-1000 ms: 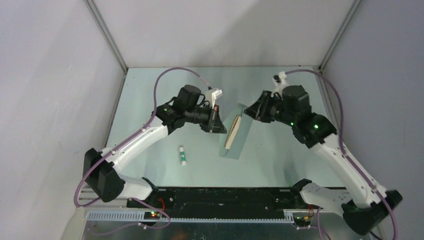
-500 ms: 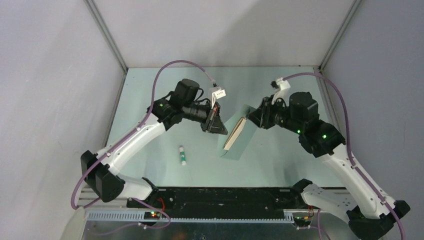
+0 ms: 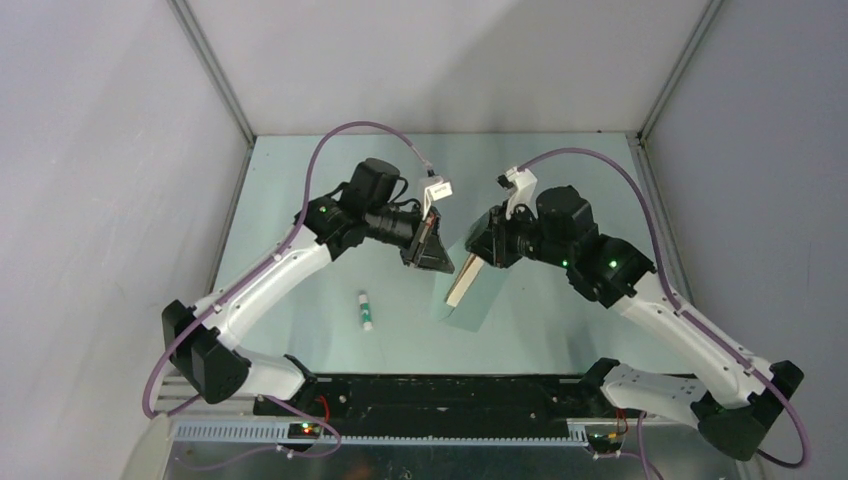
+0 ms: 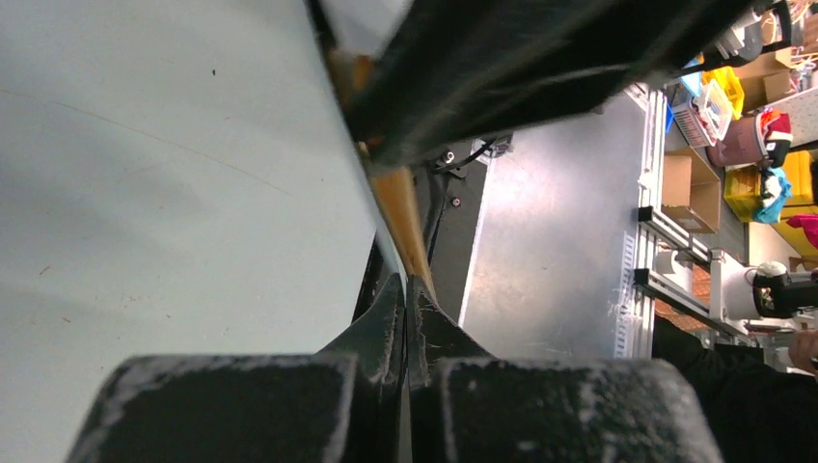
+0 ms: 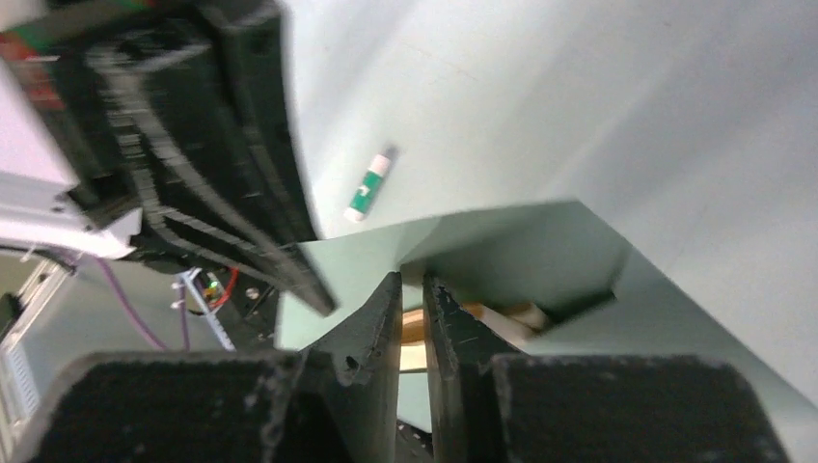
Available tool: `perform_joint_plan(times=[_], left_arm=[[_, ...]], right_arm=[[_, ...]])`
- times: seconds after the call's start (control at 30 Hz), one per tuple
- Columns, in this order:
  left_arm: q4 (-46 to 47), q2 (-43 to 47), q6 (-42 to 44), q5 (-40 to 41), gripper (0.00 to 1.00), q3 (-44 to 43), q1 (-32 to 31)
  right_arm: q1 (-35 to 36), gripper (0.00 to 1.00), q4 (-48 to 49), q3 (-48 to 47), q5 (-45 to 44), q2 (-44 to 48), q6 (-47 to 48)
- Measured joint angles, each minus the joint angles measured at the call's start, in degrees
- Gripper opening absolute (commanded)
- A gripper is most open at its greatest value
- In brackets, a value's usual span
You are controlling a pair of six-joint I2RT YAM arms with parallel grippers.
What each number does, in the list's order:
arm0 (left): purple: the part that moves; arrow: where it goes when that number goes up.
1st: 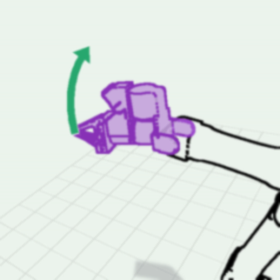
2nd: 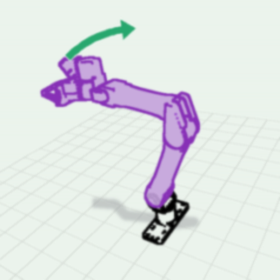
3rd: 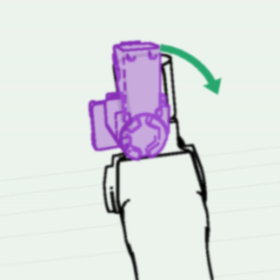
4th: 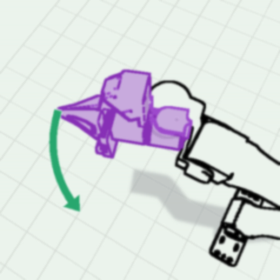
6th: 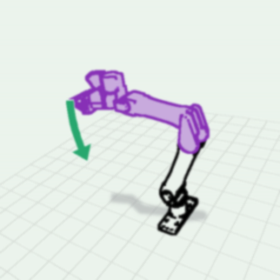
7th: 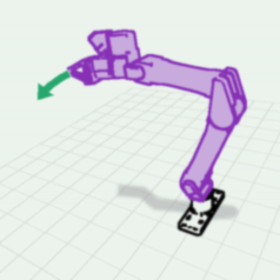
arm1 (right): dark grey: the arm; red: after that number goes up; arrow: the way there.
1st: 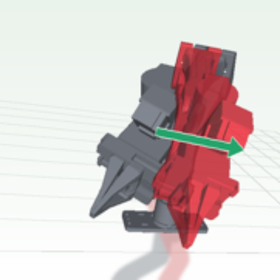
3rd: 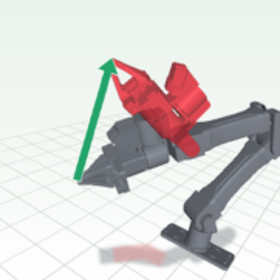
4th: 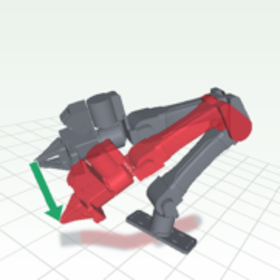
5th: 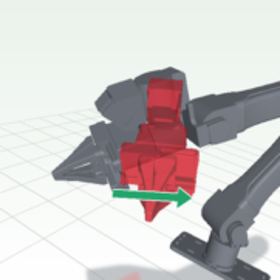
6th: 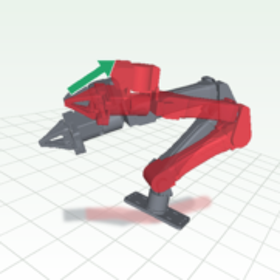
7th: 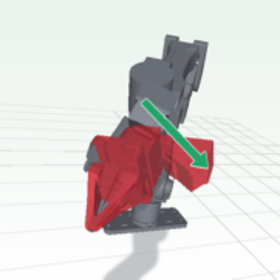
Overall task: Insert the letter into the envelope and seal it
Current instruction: Place the letter in the envelope.
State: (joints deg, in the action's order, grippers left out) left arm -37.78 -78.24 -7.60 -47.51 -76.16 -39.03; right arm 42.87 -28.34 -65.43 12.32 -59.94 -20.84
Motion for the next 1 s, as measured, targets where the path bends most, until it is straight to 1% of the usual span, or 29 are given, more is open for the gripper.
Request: perform_joint_plan(times=[0.27,0.43,0.6,0.8,0.93,1.0], left_arm=[[-0.1,0.0,0.1,-0.6,0.0,-0.4,0.0],[-0.1,0.0,0.1,-0.8,0.0,-0.4,0.0],[-0.1,0.0,0.1,-0.9,0.0,-0.4,0.0],[-0.1,0.0,0.1,-1.0,0.0,-0.4,0.0],[0.0,0.0,0.0,-1.0,0.0,-0.4,0.0],[0.0,0.0,0.1,-1.0,0.0,-0.4,0.0]], right_arm=[[-4.9,0.18,-0.2,4.7,-0.7,-1.0,-0.2],[-5.1,0.25,1.7,4.7,1.5,-0.3,-1.2],[-4.9,0.38,4.1,4.1,5.2,2.6,-2.9],[-5.2,0.4,5.3,2.3,6.8,7.0,-4.0],[-6.0,0.41,4.0,1.9,4.9,7.4,-4.3],[-6.7,0.43,2.6,2.0,3.8,7.3,-4.5]])
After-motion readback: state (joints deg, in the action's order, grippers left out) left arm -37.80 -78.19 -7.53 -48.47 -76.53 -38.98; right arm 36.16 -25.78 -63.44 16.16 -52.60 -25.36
